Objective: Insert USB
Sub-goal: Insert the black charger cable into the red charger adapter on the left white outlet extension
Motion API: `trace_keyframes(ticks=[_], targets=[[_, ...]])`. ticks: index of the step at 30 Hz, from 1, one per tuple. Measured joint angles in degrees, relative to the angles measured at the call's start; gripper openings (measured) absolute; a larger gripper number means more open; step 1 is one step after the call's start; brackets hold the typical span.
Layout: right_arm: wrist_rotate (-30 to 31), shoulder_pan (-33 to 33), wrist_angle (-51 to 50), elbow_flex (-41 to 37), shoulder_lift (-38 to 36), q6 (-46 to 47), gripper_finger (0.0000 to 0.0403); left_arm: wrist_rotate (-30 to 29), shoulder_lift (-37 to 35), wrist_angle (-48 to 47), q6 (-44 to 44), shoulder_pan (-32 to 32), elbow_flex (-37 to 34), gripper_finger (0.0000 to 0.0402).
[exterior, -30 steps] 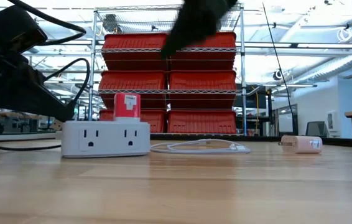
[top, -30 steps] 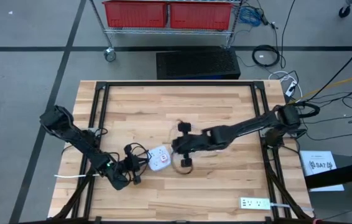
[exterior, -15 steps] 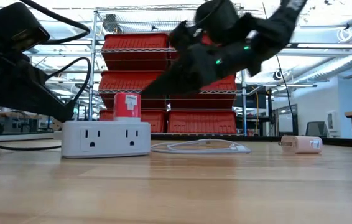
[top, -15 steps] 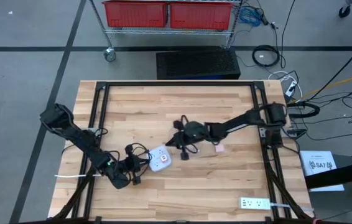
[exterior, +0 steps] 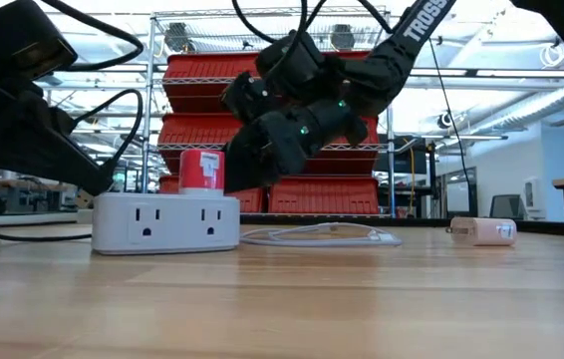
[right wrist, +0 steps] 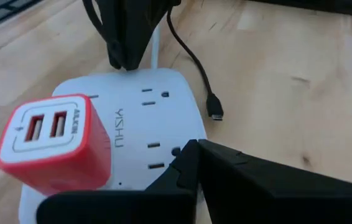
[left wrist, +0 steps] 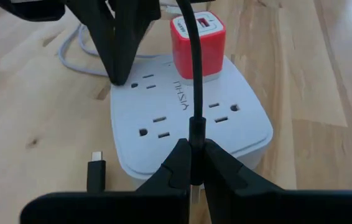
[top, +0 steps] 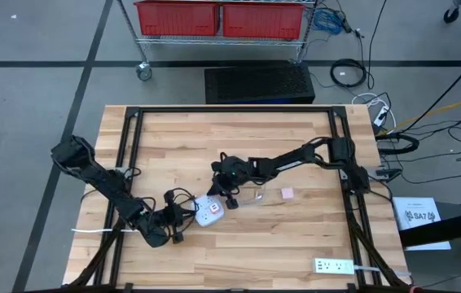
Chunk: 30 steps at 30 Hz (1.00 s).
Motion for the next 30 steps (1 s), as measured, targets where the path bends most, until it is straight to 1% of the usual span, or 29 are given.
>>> trace_keyframes(ticks=[5,13,18,21,24,26,30], targets=[[0.33,0.32,-0.15,-0.20,-0.82,0.84,0.0000,-0.01,0.00,-0.22,0.01,0.09,0.00,0.0024],[-3.08,1.46,0.56,-0.22,-1.37,-0.88,0.0000,0.02,0.04,-0.46,0.04,0.15,-0.02,0.0024],[-2.93,1.76,-1.67,-0.20,-1.16,-1.88,0.0000,0.07,0.04,-0.56,0.09,0.15,-0.02,0.0024],[-1.85,1.71,-2.21,-0.17,-1.20,-2.13,0.0000,0.06,-0.09,-0.14,0.23,0.15,-0.02,0.0024],[-1.70,1.67,-2.44,-0.17,-1.22,-1.89,0.0000,-0.35,-1.68,-0.54,0.59,0.15,-0.10,0.0024],[-1.14,1.67,-2.65,-0.15,-1.25,-1.85,0.0000,-2.08,-3.90,-0.83,1.34,0.14,-0.28,0.0024],[-0.01,1.65,-2.71,-0.11,-1.27,-1.69,0.0000,-5.72,-8.79,4.40,7.88,0.11,-0.22,0.0024]])
